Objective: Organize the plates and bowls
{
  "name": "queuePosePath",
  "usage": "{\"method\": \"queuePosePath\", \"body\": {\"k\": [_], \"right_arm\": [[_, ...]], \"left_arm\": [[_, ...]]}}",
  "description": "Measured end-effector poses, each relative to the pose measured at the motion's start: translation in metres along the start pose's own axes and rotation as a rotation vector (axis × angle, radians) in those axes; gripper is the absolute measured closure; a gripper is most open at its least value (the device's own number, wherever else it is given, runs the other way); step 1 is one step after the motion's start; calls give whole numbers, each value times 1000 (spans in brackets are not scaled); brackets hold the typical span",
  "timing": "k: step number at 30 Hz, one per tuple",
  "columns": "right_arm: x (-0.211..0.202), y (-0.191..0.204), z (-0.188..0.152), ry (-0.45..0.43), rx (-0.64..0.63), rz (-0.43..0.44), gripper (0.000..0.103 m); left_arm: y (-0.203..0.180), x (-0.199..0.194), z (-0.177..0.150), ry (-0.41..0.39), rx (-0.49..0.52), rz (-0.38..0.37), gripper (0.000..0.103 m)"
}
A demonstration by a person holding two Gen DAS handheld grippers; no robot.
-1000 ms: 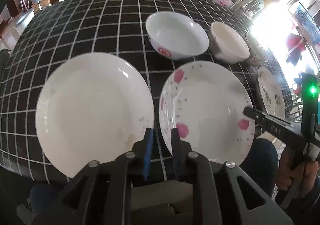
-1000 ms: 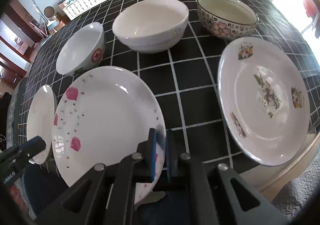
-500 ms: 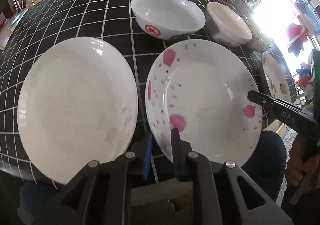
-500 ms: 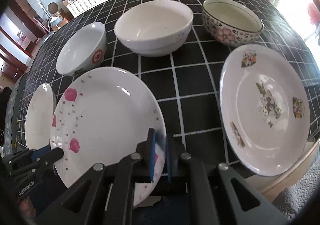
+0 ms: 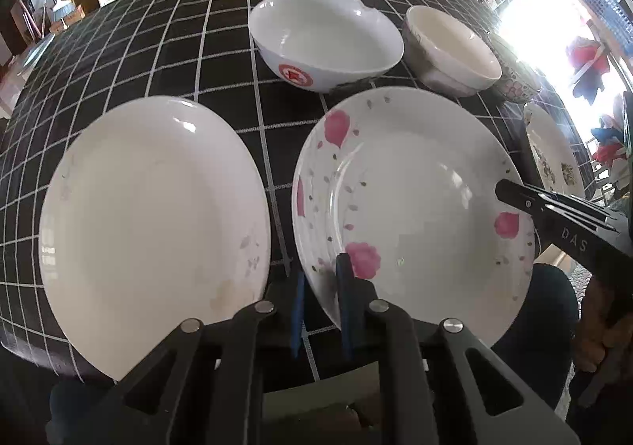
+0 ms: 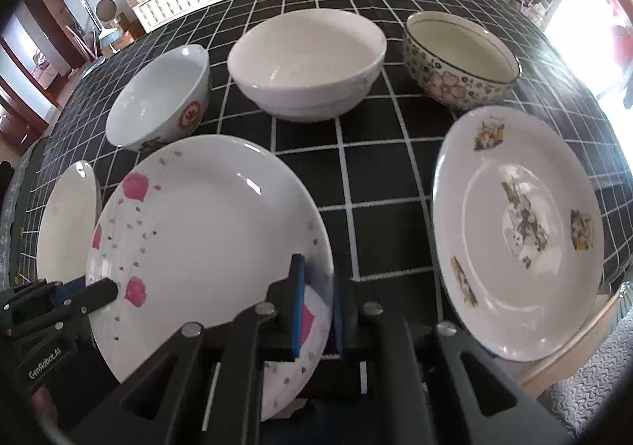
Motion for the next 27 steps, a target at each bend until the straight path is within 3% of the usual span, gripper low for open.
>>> {"method": "queuePosePath", "body": {"k": [8,17,27], "right_arm": [[-26,13,1,-32,0,27,88],[-47,42,9,-72,-29,63,88],[-28,108,8,-34,-136,128,88]], "left_arm": [[13,-20,-2,-21,-29,-19,90],[38,-59,0,-97,-68,-21,90],[96,-76,-21,-113,-166,59,90]]}}
Point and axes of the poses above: each gripper's, at about its wrist camera, not at the fingertips, and x roughly the way its jaws point, y to its left, z to its top, the point moved 8 cm from there along x, roughly the way its jaws point, and after that the axes turned 3 degrees about -y, right-handed, at the moved point
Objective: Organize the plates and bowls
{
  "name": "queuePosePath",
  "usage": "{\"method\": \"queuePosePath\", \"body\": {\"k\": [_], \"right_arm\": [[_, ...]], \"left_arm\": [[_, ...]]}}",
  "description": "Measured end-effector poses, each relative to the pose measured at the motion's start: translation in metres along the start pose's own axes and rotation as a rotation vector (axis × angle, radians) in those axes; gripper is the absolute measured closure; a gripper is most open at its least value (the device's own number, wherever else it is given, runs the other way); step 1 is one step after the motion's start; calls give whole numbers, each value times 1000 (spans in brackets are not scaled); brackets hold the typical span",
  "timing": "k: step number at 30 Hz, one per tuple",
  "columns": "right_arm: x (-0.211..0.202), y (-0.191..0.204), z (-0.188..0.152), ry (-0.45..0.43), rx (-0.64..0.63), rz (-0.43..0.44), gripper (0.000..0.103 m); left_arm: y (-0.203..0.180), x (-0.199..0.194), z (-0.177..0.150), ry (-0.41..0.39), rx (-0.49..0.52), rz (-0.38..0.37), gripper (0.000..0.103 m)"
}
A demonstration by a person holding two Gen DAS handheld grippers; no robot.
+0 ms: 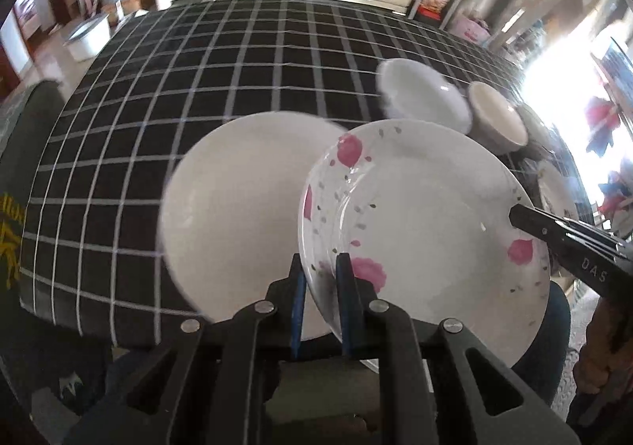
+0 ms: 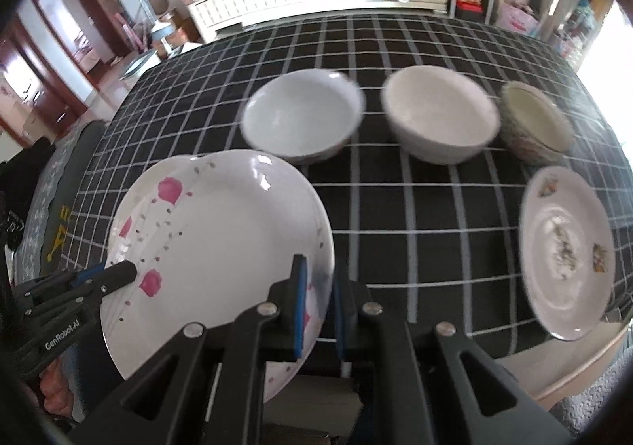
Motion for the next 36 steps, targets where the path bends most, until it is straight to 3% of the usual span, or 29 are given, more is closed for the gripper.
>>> {"method": "queuePosePath", "body": {"k": [4,12,22,33,36], "right_arm": [[12,24,-1,17,-41,13,88],[36,50,3,50,-74,20,88],[57,67,14,74,-96,14,88],[71,72,16,107,-117,7,88],[69,75,13,107,-138,-1,88]], "left_arm": [[23,-2,-2,-10,-32,47,90],[62,-2,-3,-14,-90,69,90],[83,17,2,9,-110,77,90],[96,18,19,-20,-121,61,90],[100,18,18,-15,-111,100,90]]}}
Point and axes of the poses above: each gripper's, at about its wrist camera, not at the fingertips, and x roughly the way its jaws point, y to its left, z to its top, the point moved 8 cm from there along x, roughly the way its jaws point, and after that the axes turned 3 degrees about -y, right-handed, at the moved point
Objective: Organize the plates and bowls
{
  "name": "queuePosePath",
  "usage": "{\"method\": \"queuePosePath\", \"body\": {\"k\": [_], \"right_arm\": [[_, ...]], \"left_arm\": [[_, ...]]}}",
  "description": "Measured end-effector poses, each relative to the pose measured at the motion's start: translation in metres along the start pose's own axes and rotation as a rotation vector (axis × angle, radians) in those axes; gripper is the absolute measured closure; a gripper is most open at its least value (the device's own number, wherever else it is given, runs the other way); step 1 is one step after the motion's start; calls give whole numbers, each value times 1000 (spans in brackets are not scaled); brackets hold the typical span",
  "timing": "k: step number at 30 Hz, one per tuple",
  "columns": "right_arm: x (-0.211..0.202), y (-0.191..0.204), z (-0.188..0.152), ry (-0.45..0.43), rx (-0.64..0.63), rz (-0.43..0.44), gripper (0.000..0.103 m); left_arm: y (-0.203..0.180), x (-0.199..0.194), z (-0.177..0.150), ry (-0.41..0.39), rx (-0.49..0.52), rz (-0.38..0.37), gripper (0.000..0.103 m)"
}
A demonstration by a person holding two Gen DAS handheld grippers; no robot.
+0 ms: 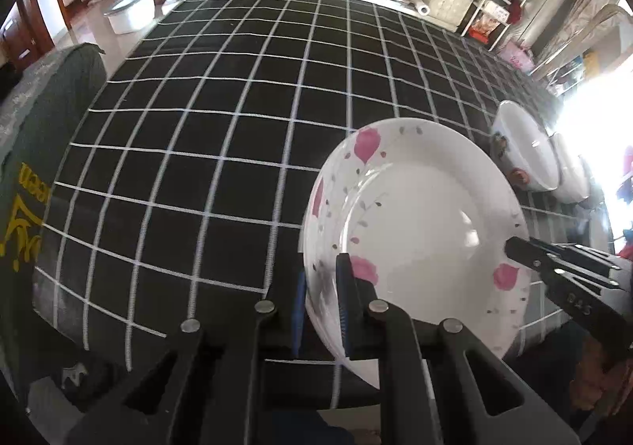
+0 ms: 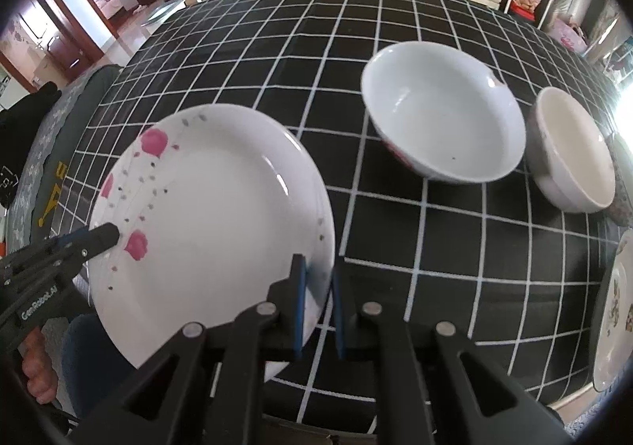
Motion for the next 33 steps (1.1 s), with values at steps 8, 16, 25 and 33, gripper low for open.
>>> {"method": "queuePosePath", "body": {"k": [8,16,25,33], "right_arm": [[-12,-1,1,-34,-6,-35,87],[-54,-1,6,-170,-20,-50,87],[-115,0,1,-354,-99,-84,86],[-156,-66,-13,-388,100,-126,36]], "left_arm": [[4,-8,-4,-14,-18,-10,92],[-7,-48,-1,-87,-8,-21,92],[-63,-107,7,-265,86,-68,61],[-126,-126,6,-289,192,-105,58]]}}
Point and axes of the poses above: each gripper's, at about its wrist camera, not at the fingertips, and x roughly the way its jaws point, y to its left, z to its top, the point moved 8 cm from there along x, roughly the way its jaws point, and after that the axes turned 3 degrees about -y, right-handed, at the moved point
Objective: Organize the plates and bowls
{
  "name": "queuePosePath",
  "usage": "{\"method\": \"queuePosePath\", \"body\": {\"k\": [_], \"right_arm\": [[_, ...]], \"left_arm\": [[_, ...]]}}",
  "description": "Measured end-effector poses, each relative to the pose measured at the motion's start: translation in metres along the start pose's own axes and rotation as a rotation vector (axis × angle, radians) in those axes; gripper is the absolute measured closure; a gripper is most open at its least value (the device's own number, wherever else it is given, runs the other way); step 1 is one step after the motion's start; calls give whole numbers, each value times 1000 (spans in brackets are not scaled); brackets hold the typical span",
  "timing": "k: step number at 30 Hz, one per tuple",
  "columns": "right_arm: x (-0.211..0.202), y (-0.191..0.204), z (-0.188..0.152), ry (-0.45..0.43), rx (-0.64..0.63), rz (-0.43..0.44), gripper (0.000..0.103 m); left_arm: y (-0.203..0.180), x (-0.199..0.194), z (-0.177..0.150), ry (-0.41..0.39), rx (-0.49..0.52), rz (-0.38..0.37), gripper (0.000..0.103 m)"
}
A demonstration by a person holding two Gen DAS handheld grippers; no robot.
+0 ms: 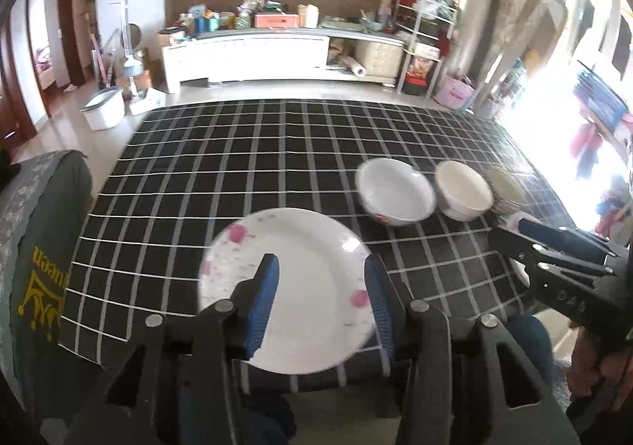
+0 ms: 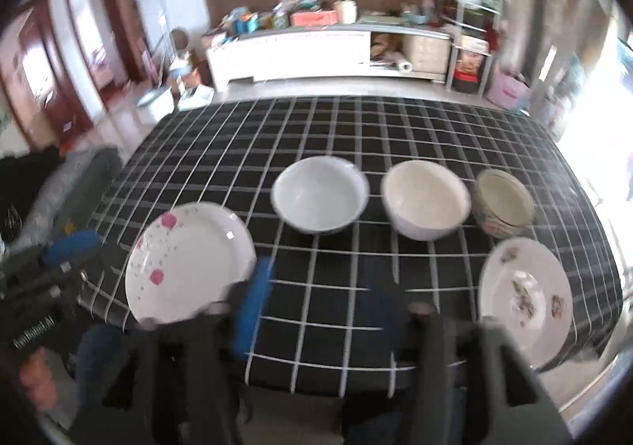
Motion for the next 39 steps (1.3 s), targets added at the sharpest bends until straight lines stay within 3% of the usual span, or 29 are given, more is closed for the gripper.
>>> {"method": "queuePosePath", "body": {"k": [12,14,29,39], "right_arm": [[-30,-89,-21,42,79,-48,32],[-31,-105,-24,49,123,-18,27],[-14,-227,-46,120,150,-164,24],[14,-282,-56,156,160,-221,24]], "left_arm": [[-113,11,10,29,126,-125,58],[-128,16,12,36,143,-134,58],[-239,86,4,178,202,-218,58],[-291,147,-11,286,251,-241,58]]}}
Point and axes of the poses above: each gripper's, at about its wrist camera, not at the fingertips, and x roughly the way its jaws point, y to its left, z to its top, the point moved 8 cm from there along x, roughly the way its jaws point, and after that the axes turned 3 degrees about -y, right-handed, at the moved point
